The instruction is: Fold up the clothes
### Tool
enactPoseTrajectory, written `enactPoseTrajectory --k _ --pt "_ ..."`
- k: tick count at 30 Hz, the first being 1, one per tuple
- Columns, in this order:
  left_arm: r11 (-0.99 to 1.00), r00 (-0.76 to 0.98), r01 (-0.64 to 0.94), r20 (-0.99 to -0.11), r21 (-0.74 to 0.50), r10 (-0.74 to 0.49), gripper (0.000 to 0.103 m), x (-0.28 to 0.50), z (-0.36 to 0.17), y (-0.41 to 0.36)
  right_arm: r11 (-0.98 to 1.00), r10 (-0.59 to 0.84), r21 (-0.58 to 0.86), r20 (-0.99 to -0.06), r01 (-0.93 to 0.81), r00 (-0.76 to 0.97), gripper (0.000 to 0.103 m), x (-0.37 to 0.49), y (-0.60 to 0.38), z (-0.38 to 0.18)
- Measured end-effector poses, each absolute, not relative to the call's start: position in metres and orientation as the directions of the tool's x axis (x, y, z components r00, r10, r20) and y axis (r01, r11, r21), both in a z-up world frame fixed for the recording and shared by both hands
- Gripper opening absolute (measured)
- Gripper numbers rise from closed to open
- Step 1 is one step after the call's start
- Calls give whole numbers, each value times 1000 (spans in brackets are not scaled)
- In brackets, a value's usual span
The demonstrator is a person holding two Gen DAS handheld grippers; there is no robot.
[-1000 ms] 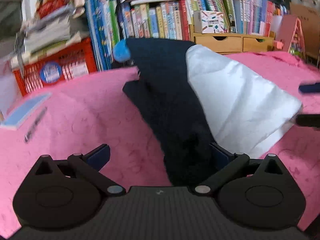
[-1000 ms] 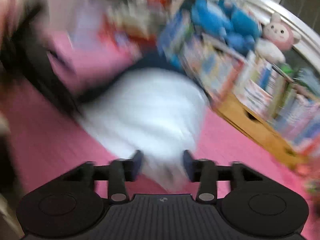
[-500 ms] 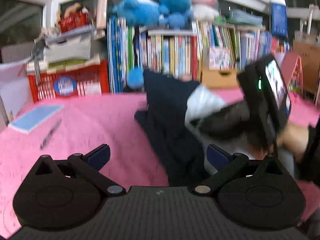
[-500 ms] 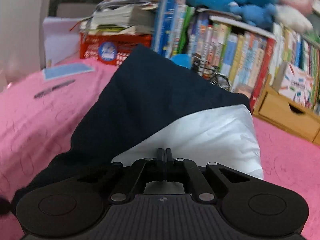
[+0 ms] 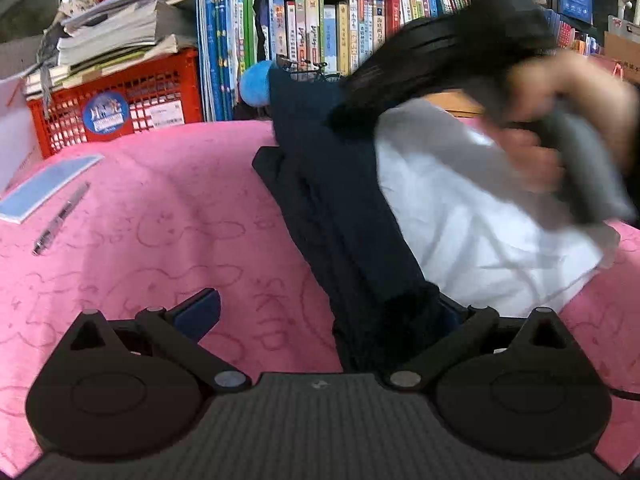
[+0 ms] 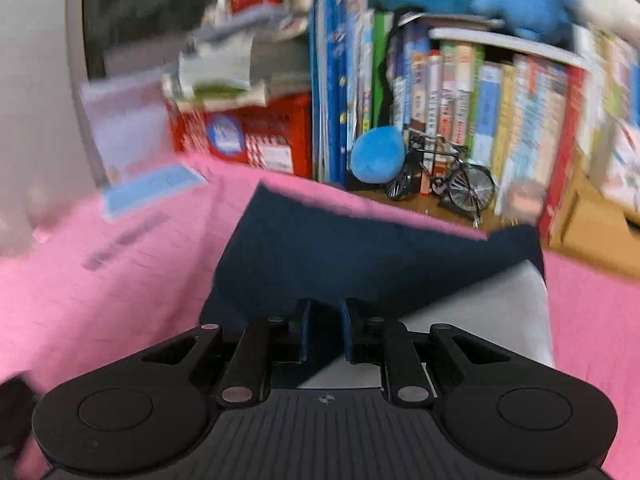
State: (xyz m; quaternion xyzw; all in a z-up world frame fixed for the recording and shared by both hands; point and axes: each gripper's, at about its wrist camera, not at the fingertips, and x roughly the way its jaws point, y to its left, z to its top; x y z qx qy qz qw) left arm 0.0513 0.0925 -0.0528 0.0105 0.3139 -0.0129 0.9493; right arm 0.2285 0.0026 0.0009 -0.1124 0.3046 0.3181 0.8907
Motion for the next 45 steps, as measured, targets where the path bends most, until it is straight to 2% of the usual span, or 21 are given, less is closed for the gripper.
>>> enactPoseTrajectory --k 3,7,12,14,16,17,20,26,29,32,37,39,43,45 --pt "999 798 35 -602 -4 -31 103 52 -52 96 800 428 -57 -645 -598 633 18 259 28 -20" --pt "999 792 29 -609 -44 -50 103 53 -52 101 813 394 -92 -639 -575 660 19 271 49 -42" --pt "999 789 34 -612 -40 -52 103 57 -51 102 807 464 9 -628 -590 625 20 279 37 -40" --pt "999 788 39 -613 -37 -53 103 57 -51 102 799 514 72 -600 -598 613 36 270 11 -24" --pt "999 788 40 -613 -37 -54 103 57 -51 102 785 570 145 -550 -603 611 100 253 -27 -5" --pt "998 788 40 -613 -38 -55 103 57 -51 102 776 601 182 -506 -604 619 103 236 -53 3" --pt "999 788 40 -613 -38 -54 103 58 -51 103 763 638 238 -421 -600 645 102 186 -129 20" --pt "999 788 35 -614 -36 -49 103 58 -51 103 873 429 34 -527 -487 733 102 89 -225 -12" --pt "999 787 30 -615 -31 -43 103 58 -52 103 874 360 -80 -556 -480 749 102 58 -223 -34" --pt "999 787 25 -616 -27 -36 103 57 -52 102 882 300 -162 -531 -442 792 101 50 -208 -45" --pt "999 786 22 -617 -24 -32 103 57 -53 102 940 245 -77 -523 -332 816 100 71 -204 -48" --pt "999 786 28 -618 -23 -36 103 57 -53 102 948 170 -134 -553 -288 815 102 81 -203 -55" --pt "999 784 43 -619 -21 -47 103 57 -53 102 925 45 -299 -521 -232 852 102 70 -186 -57" --pt "999 784 41 -619 -24 -47 103 56 -53 104 909 53 -326 -525 -259 849 102 63 -182 -51"
